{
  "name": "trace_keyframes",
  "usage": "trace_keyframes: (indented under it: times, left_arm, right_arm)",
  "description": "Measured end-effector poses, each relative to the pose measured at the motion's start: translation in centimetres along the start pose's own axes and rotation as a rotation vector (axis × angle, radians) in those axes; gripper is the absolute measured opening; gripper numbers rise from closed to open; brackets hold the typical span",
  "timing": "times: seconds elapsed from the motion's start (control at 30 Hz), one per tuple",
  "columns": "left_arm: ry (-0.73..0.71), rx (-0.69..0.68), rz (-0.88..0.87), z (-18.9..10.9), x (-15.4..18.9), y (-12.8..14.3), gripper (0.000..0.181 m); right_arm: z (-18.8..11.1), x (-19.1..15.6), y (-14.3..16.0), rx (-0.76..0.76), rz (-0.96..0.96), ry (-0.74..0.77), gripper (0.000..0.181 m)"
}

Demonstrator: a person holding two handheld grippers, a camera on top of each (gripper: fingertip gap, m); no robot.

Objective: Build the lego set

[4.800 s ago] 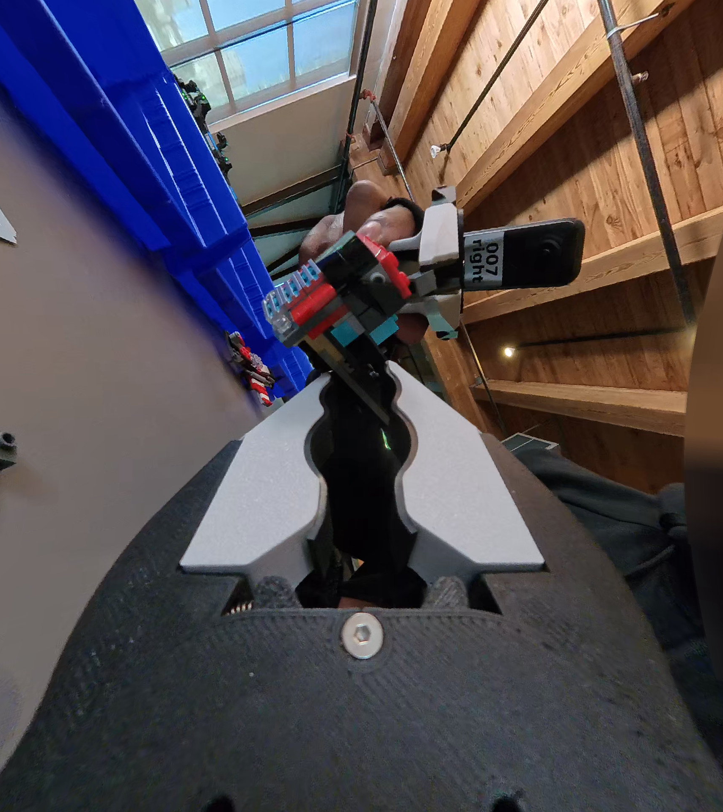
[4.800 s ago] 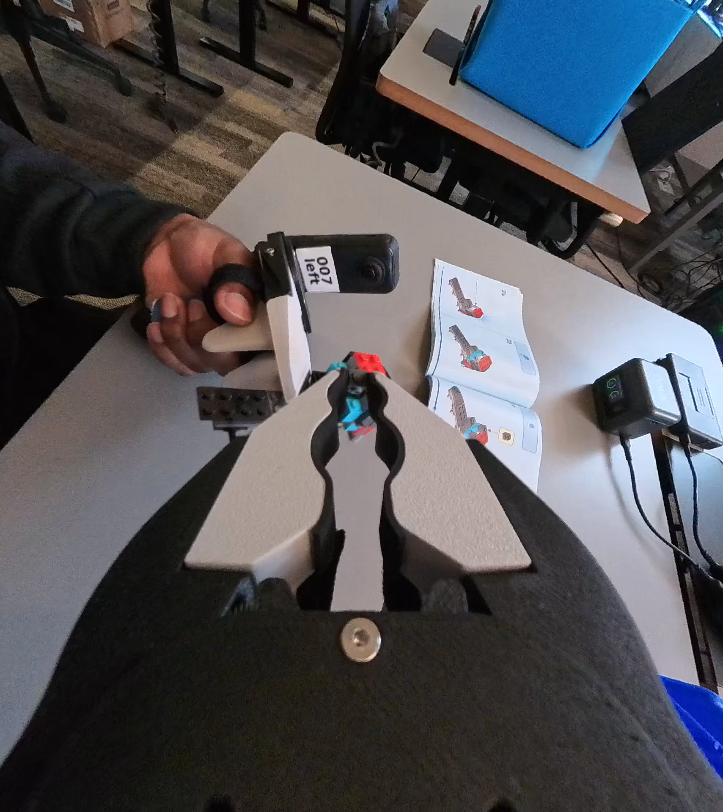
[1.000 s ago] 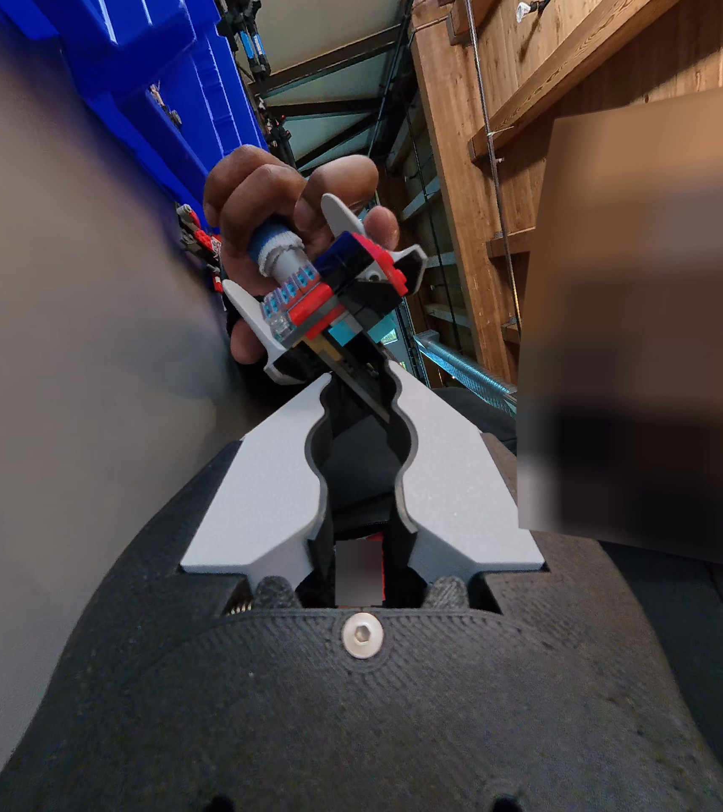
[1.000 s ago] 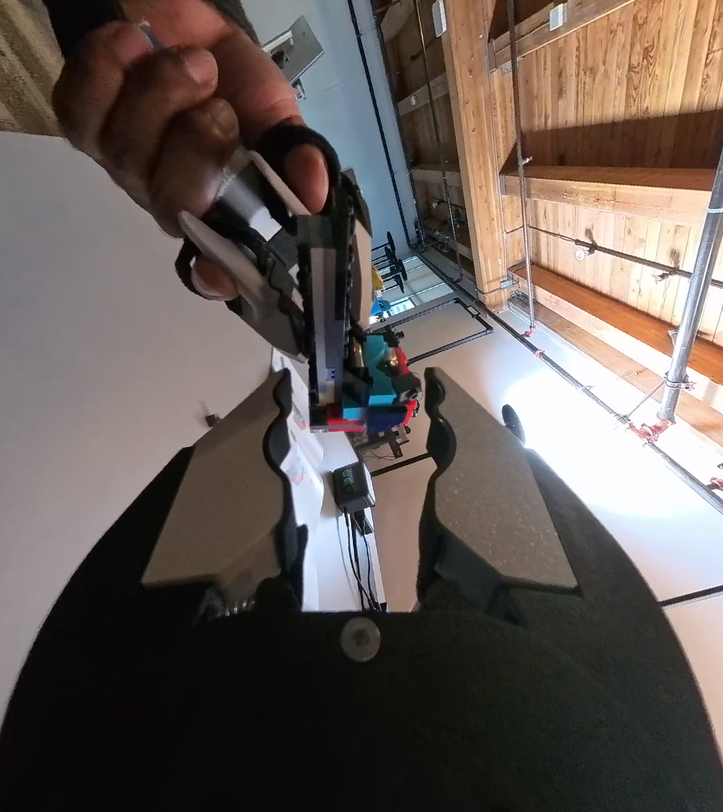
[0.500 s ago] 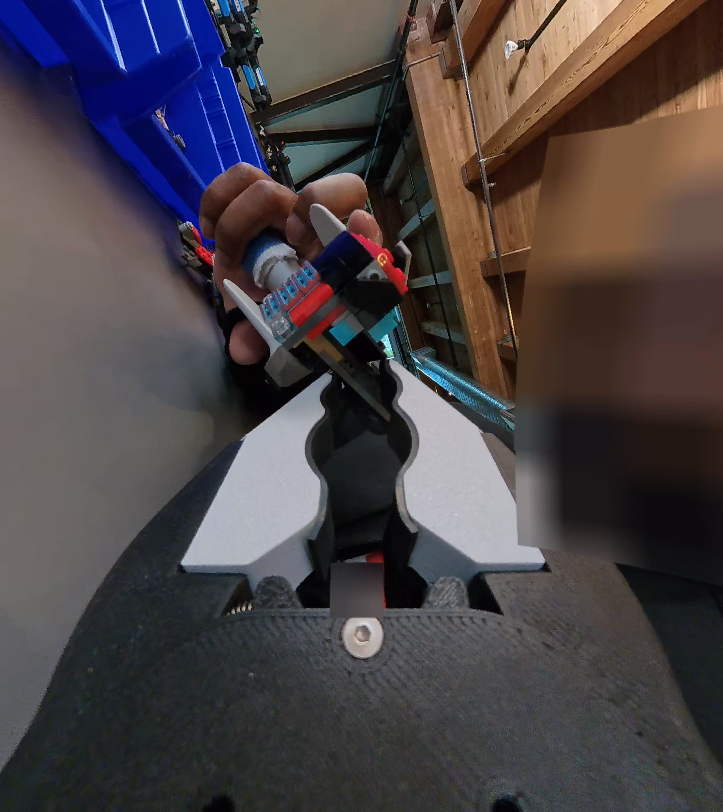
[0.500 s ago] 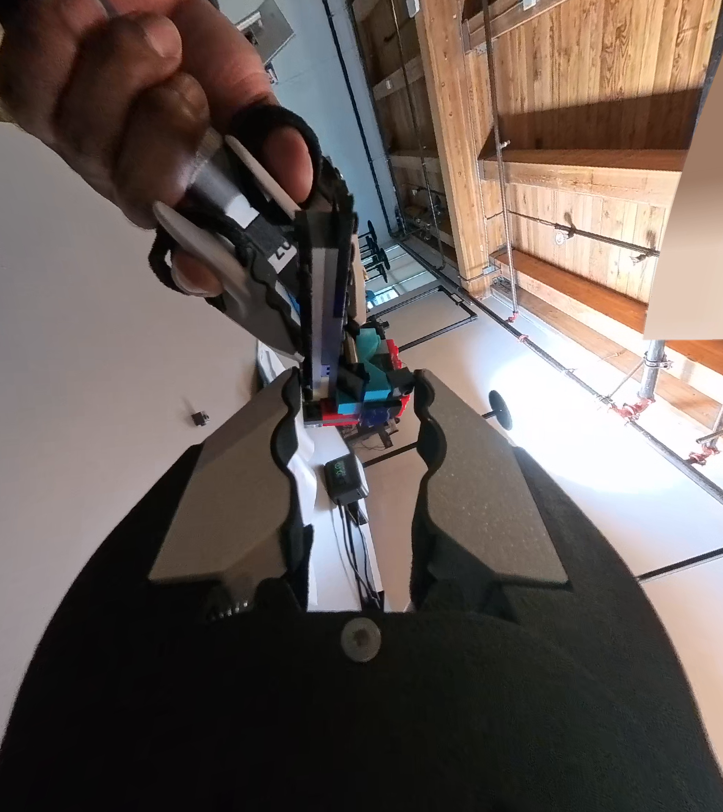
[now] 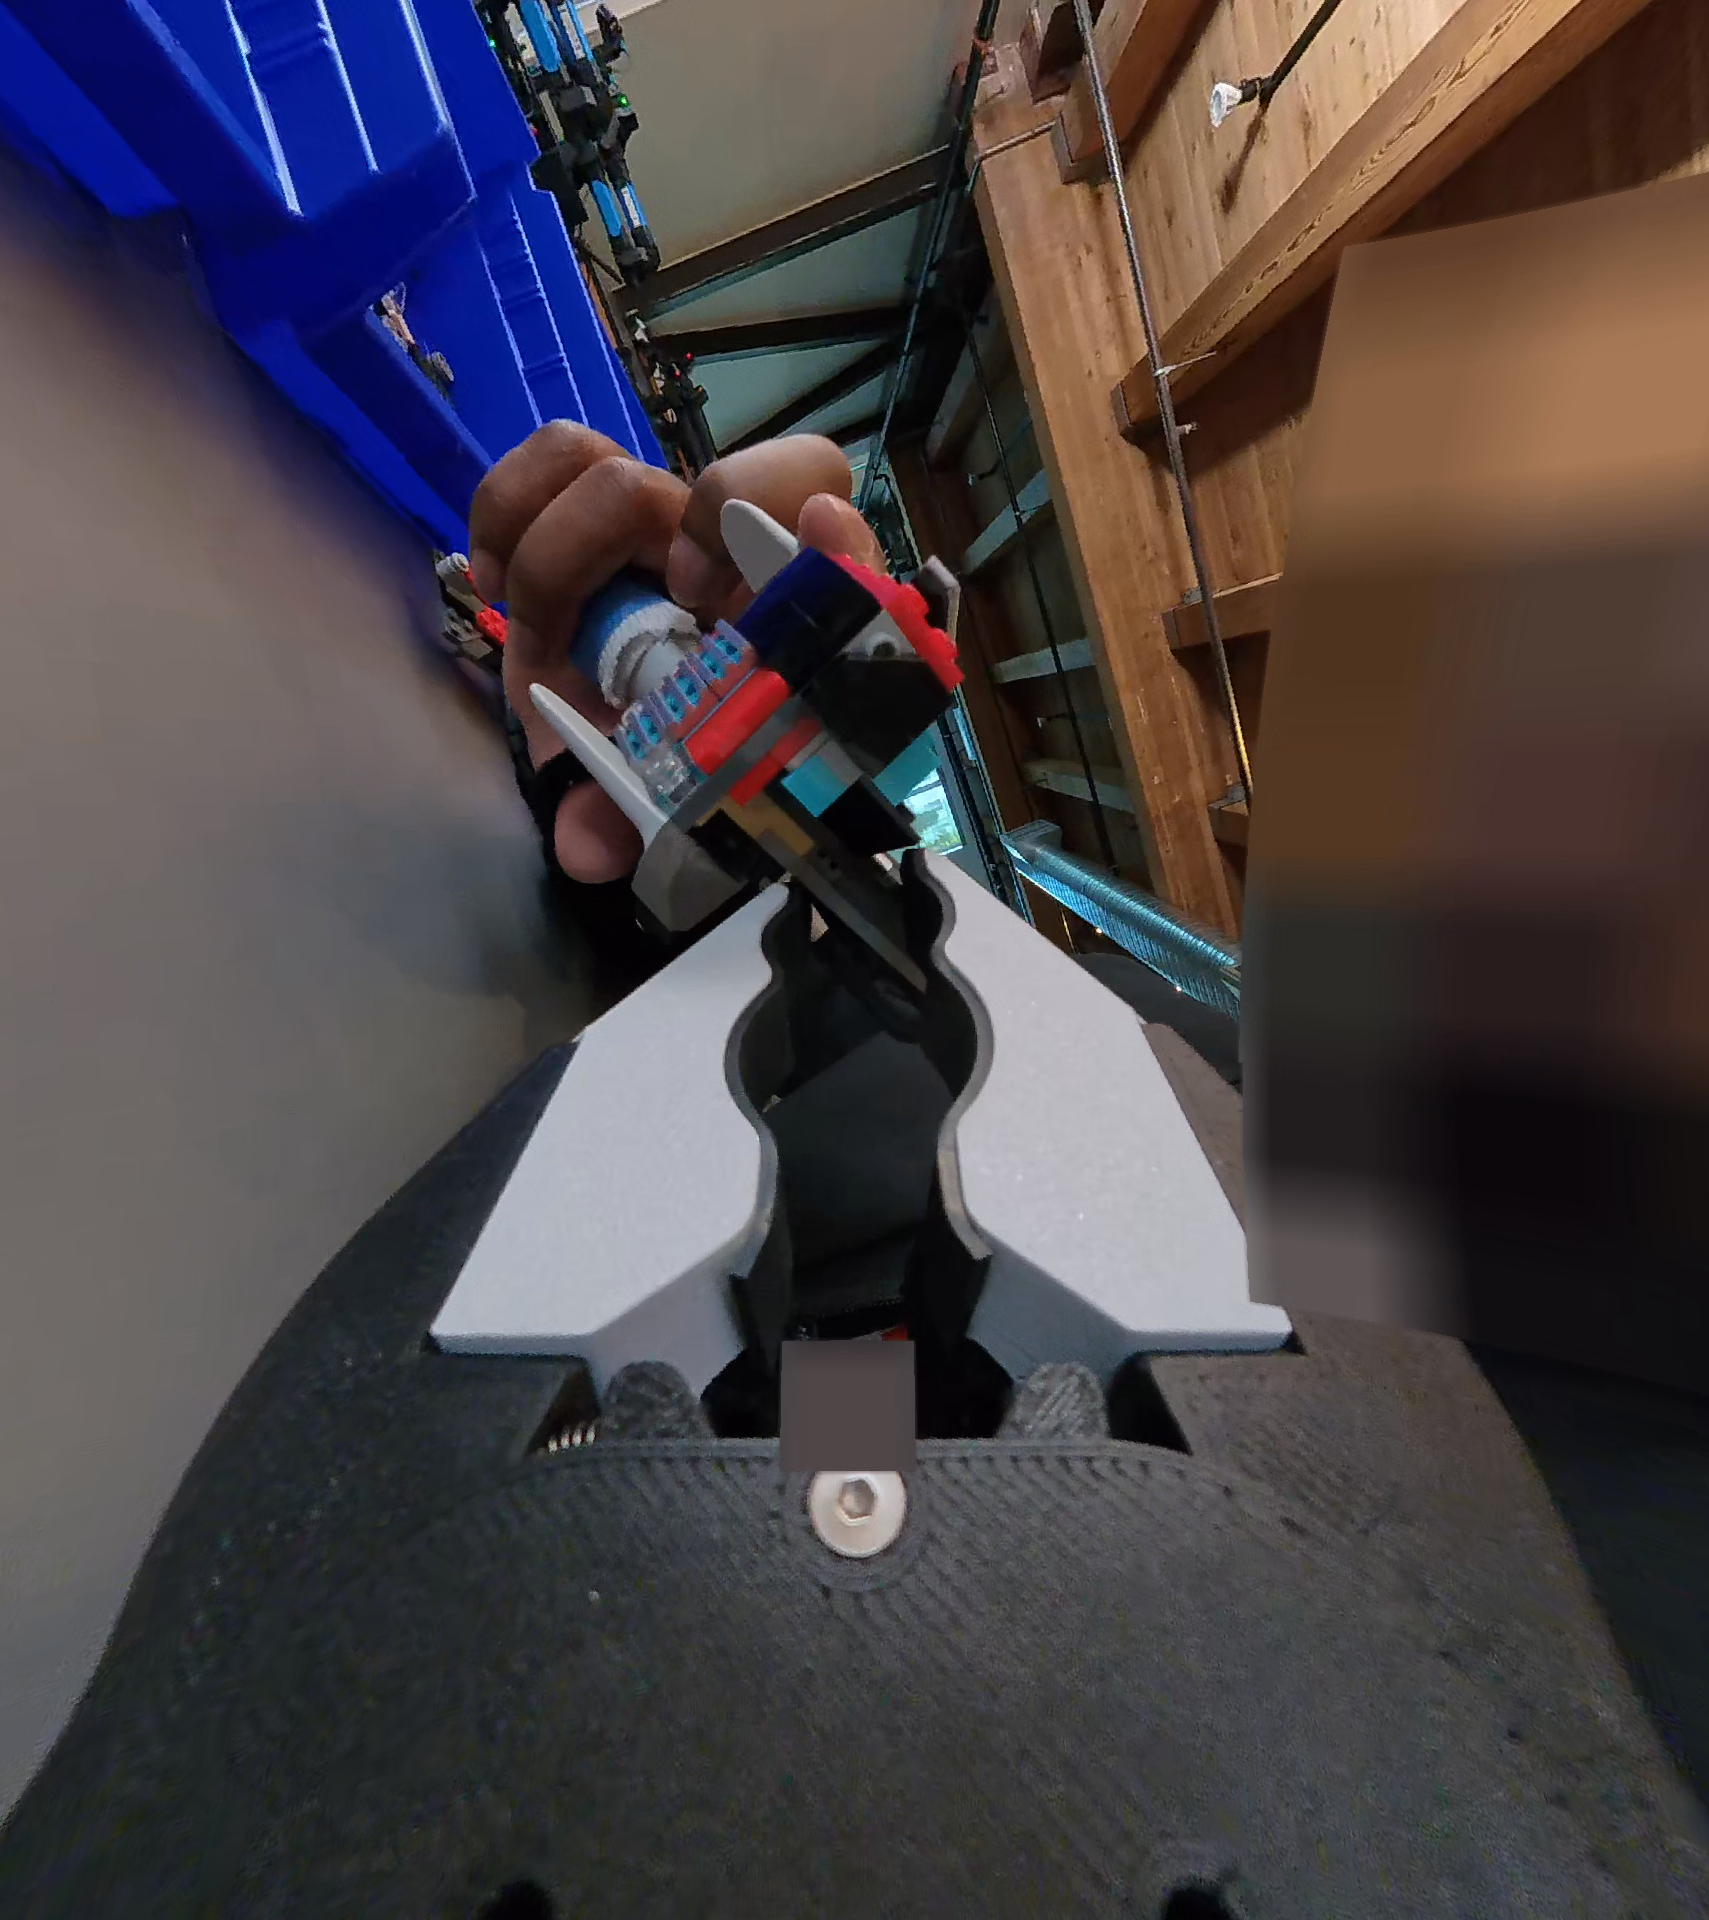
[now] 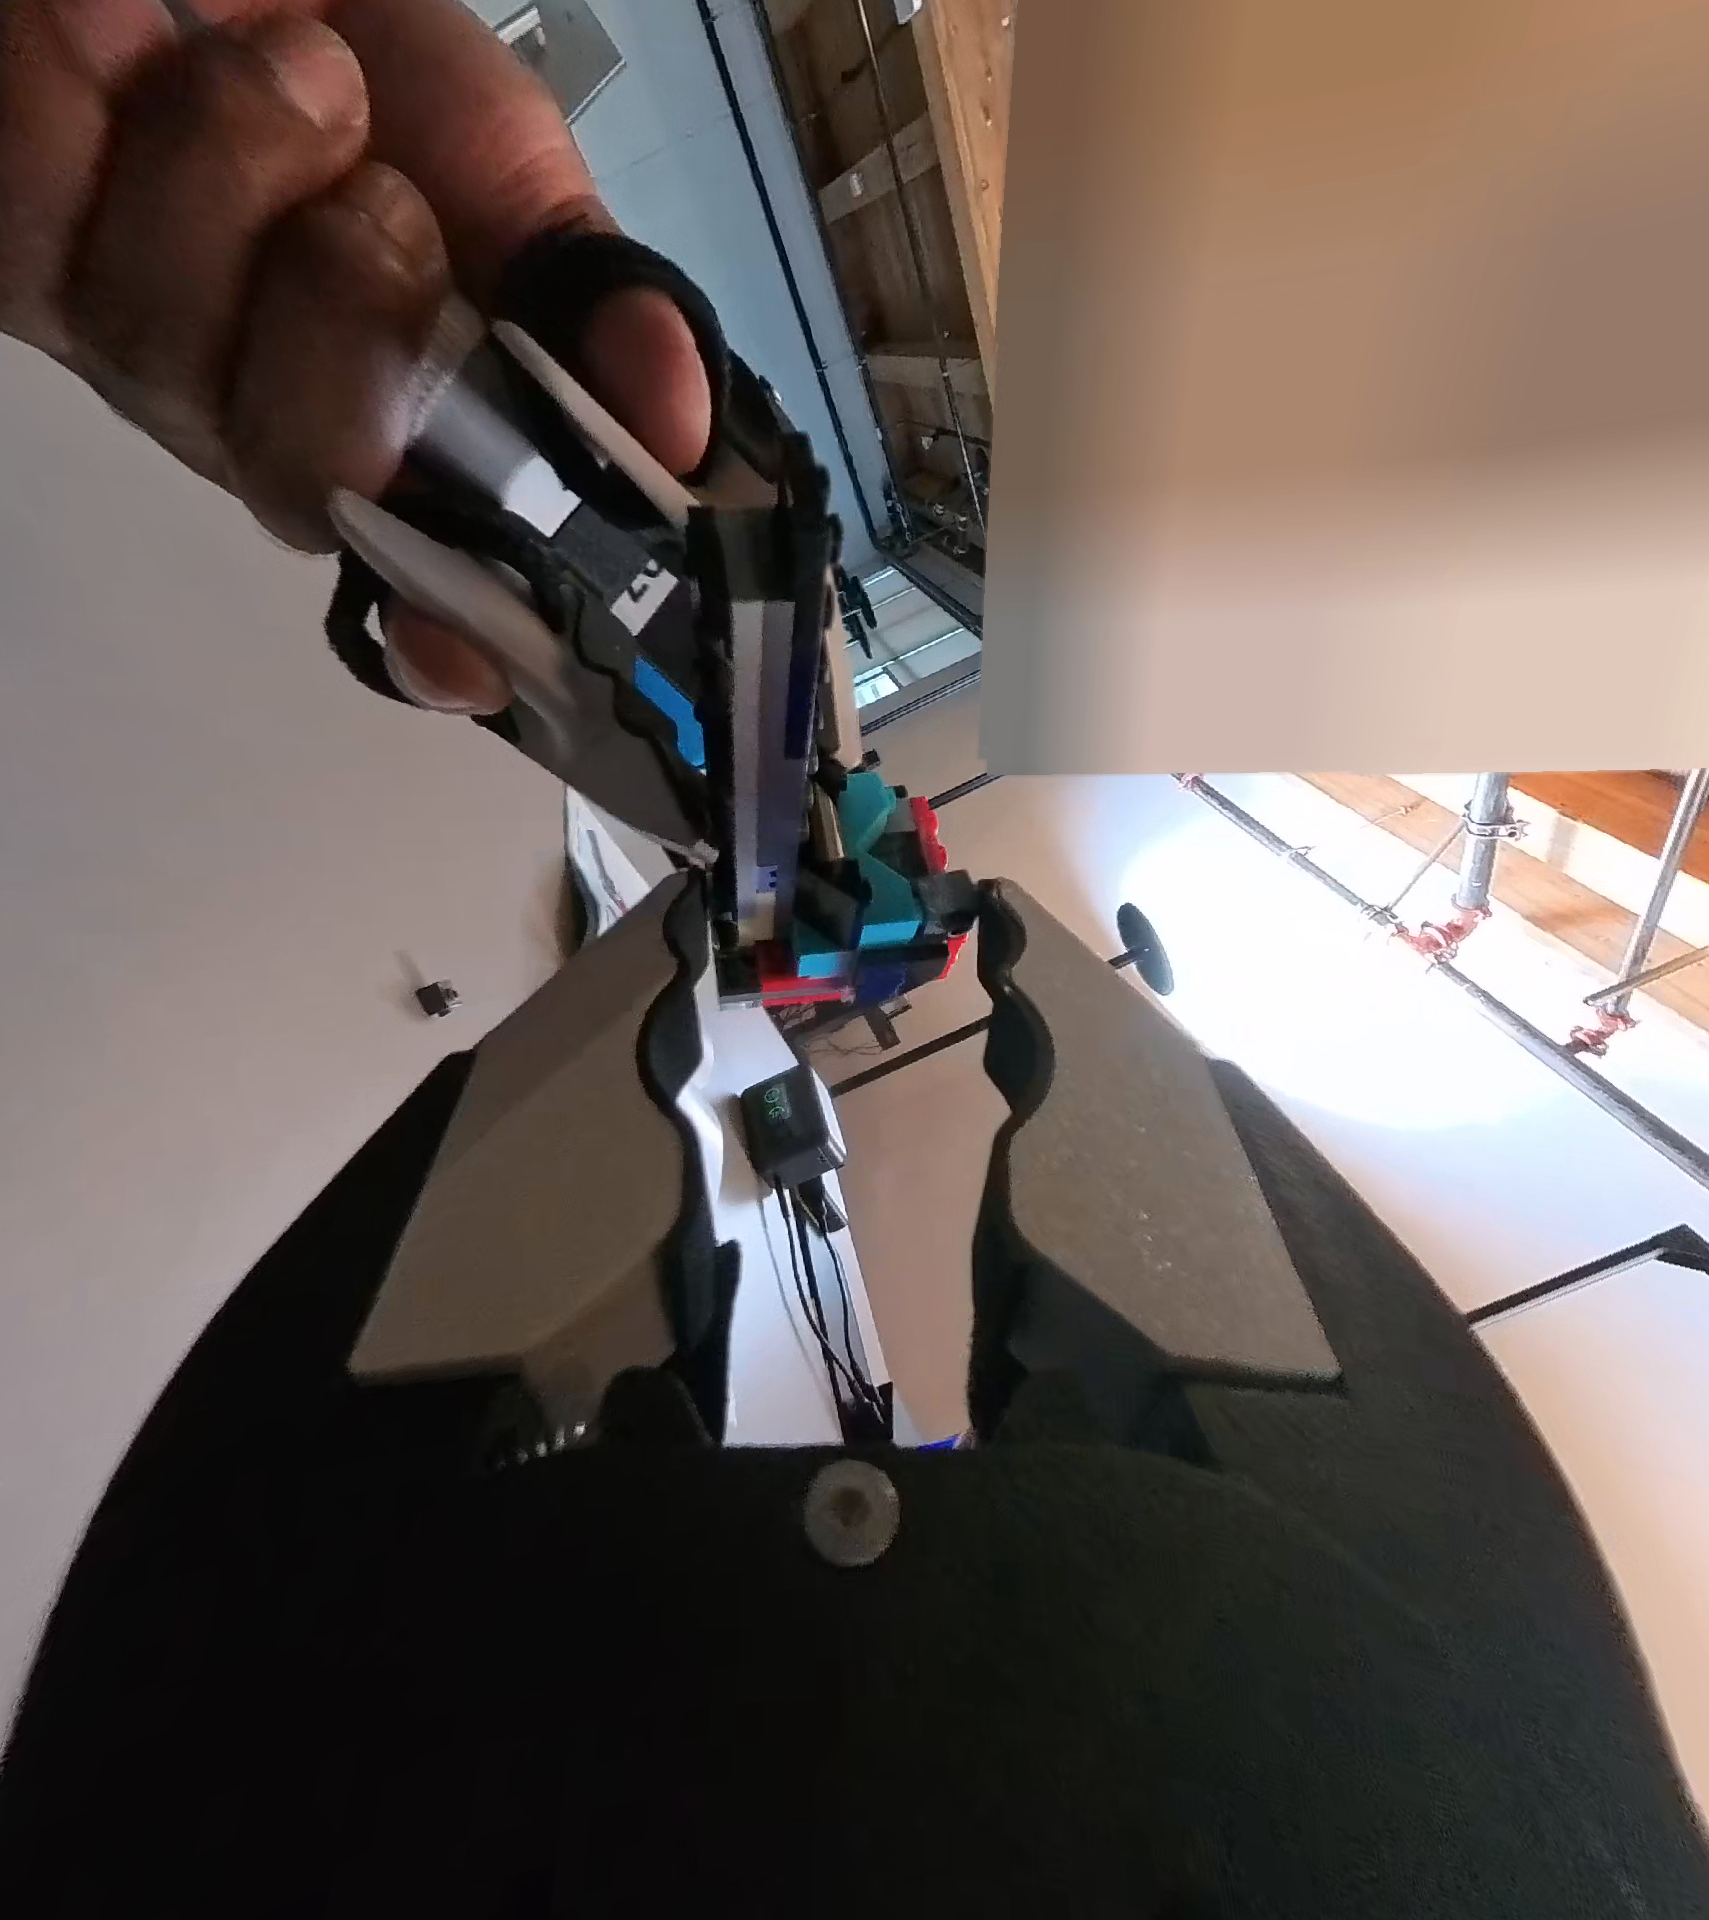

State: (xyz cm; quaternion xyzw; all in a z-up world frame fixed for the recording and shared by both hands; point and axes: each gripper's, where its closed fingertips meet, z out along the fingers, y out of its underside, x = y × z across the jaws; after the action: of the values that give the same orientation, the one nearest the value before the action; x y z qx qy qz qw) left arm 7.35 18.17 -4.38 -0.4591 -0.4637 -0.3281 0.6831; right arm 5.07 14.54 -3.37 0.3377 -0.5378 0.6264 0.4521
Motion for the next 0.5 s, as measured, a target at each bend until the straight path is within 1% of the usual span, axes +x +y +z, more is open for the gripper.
trace_keyframes:
  times: [0.5]
  left_arm:
    - [0.0,0.0,0.016,0.14,0.13,0.06,0.02]
  right_arm:
    - [-0.02,0.3,-0.23,-0.016,-0.019,0.016,0.051]
